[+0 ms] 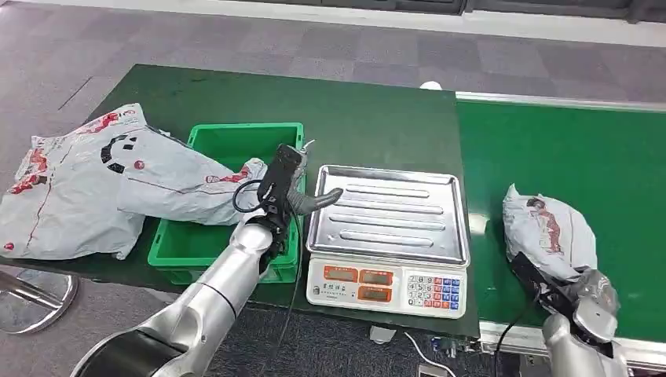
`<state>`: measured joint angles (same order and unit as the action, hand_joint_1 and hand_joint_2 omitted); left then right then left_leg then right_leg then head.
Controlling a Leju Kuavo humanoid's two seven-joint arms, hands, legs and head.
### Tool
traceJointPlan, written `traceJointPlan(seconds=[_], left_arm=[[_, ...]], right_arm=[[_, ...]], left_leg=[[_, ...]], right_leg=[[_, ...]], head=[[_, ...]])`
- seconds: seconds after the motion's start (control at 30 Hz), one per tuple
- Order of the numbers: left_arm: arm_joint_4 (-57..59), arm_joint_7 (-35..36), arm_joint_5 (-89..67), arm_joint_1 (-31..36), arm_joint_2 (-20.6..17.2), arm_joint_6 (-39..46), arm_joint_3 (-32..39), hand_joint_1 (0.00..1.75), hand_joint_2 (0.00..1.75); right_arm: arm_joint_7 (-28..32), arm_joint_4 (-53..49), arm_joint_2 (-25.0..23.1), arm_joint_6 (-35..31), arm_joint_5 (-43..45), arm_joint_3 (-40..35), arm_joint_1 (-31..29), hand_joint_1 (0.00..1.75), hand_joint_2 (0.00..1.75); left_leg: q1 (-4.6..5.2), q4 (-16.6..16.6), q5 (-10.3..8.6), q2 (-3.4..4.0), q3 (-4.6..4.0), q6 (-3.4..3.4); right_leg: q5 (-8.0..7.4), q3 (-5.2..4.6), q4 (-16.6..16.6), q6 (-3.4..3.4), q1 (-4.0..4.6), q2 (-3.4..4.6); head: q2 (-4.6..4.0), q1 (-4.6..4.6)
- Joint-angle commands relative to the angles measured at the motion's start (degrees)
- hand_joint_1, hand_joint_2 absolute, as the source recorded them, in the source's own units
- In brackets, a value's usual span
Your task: Moved the parcel from conveyor to table for the left to box.
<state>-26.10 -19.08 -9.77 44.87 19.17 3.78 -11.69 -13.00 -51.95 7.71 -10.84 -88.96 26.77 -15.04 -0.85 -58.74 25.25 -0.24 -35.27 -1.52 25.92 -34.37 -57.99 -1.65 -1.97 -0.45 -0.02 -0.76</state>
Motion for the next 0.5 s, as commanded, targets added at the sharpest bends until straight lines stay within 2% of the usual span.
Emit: traceJointPlan(seconds=[0.03,0.1,0.17,0.3,0.33,0.37,0.43,0.5], left_arm=[[0.7,-0.3,-1.5,0.6,-1.2,0.0,4.2,0.0,1.75],[0.2,-0.5,-1.6,0.4,-2.0,-0.6,4.6,0.0,1.75],[-0.2,-1.1,-1.8,-0.2,-2.5,-0.7,5.0,0.0,1.75],[-0.7,-2.6,-2.1,-0.8,-2.6,-0.9,5.4,0.0,1.75],[-0.7,-2.7,-2.2,-0.7,-2.5,-0.9,5.3,0.0,1.75],[-0.4,-2.9,-2.4,-0.3,-2.3,-0.5,5.1,0.0,1.75],[0.2,-2.8,-2.6,0.5,-2.0,-0.1,4.9,0.0,1.75],[0.4,-2.8,-2.7,0.9,-2.0,0.2,4.7,0.0,1.75]], right_arm=[[4.1,0.3,-1.5,-3.1,2.4,1.7,-2.8,1.75,1.75],[7.2,-2.4,-0.2,-4.7,6.7,0.5,-0.7,1.75,1.75],[9.6,-7.2,-0.9,-7.5,10.7,-0.8,2.0,1.75,1.75],[17.0,-17.7,-3.9,-19.5,19.9,-4.6,3.6,1.75,1.75],[17.4,-18.6,-3.9,-20.1,20.3,-5.0,3.5,1.75,1.75],[21.4,-21.8,-4.3,-25.5,26.0,-6.0,4.0,1.75,1.75],[24.4,-25.0,-4.5,-28.7,30.1,-7.2,4.3,1.75,1.75],[25.1,-26.2,-4.4,-29.2,31.5,-7.7,4.2,1.75,1.75]], left_leg=[[-0.03,0.1,0.05,0.22,0.19,0.07],[0.0,0.1,0.05,0.2,0.14,0.06],[0.03,0.1,0.04,0.1,0.11,0.06],[0.02,0.2,0.07,0.32,0.24,0.05],[0.03,0.1,0.05,0.2,0.03,0.03],[0.04,0.1,0.08,0.37,0.12,0.04],[0.03,0.1,0.09,0.34,0.02,0.04],[0.02,0.1,0.08,0.25,-0.04,0.04]], right_leg=[[-0.03,0.12,0.1,0.19,0.06,0.22],[-0.01,0.07,0.1,0.15,0.02,0.2],[0.02,0.06,0.1,0.14,0.0,0.11],[0.0,0.07,0.1,0.26,0.02,0.32],[0.0,-0.05,0.0,0.14,-0.01,0.2],[-0.01,-0.05,0.0,0.23,-0.01,0.36],[0.01,-0.12,0.0,0.19,-0.01,0.33],[0.02,-0.18,0.0,0.17,0.0,0.28]], head=[[0.0,0.0],[0.0,0.0],[0.0,0.0],[0.0,0.0],[0.0,0.0],[0.0,0.0],[0.0,0.0],[0.0,0.0]])
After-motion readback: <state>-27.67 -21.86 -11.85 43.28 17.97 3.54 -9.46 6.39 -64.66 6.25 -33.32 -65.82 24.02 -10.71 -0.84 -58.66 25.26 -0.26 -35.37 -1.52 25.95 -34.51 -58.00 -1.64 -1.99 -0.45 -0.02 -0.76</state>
